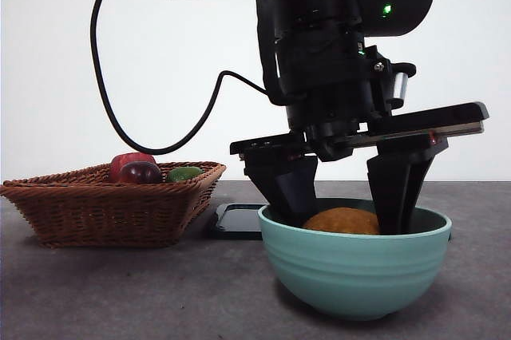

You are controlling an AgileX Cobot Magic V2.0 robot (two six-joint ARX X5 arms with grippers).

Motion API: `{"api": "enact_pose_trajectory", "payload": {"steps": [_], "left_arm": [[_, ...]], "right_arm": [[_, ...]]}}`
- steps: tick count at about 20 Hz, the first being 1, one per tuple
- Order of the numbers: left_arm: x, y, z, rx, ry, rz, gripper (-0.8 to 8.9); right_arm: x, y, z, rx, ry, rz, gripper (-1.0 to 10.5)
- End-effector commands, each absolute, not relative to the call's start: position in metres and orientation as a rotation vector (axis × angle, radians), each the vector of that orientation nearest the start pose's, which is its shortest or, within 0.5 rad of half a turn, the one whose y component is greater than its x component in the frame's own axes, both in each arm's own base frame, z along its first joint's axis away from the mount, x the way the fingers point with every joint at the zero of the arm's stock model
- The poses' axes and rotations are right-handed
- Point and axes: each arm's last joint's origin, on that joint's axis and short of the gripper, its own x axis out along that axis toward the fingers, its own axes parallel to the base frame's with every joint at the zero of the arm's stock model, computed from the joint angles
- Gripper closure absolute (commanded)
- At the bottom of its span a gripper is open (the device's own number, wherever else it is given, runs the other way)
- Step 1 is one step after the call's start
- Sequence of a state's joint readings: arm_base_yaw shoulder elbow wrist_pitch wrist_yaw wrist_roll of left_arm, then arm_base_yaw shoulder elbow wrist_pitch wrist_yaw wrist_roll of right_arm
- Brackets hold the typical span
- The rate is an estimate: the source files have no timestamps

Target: Pick up the wifruite, put it on the bowl, pick up the plate, put it on desk

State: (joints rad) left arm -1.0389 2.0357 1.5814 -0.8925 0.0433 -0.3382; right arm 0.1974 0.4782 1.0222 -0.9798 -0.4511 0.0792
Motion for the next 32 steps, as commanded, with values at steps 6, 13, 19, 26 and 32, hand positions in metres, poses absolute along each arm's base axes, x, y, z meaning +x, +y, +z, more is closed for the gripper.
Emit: {"api": "enact_pose_trajectory", "payload": {"steps": [6,13,19,26,32], "left_arm": [[0.203,-0.360,0.180,0.445,1.361,-0.690,5.64],[0.204,-0.361,0.188,0.425,1.345,-0.692,3.66],[0.205,-0.359,0.235,0.397,1.290,-0.723,2.65],[0.187,-0.332,0.310,0.354,1.158,-0.804,2.12],[0.157,-0.279,0.373,0.361,1.068,-0.853,2.15]], "right_arm": [[0.044,0.022,0.368,0.127,0.444,0.629,4.0],[0.044,0.022,0.368,0.127,0.444,0.629,4.0],[0.044,0.022,0.368,0.127,0.444,0.629,4.0],[0.044,0.022,0.368,0.127,0.443,0.629,4.0],[0.044,0.022,0.368,0.130,0.448,0.631,4.0]]}}
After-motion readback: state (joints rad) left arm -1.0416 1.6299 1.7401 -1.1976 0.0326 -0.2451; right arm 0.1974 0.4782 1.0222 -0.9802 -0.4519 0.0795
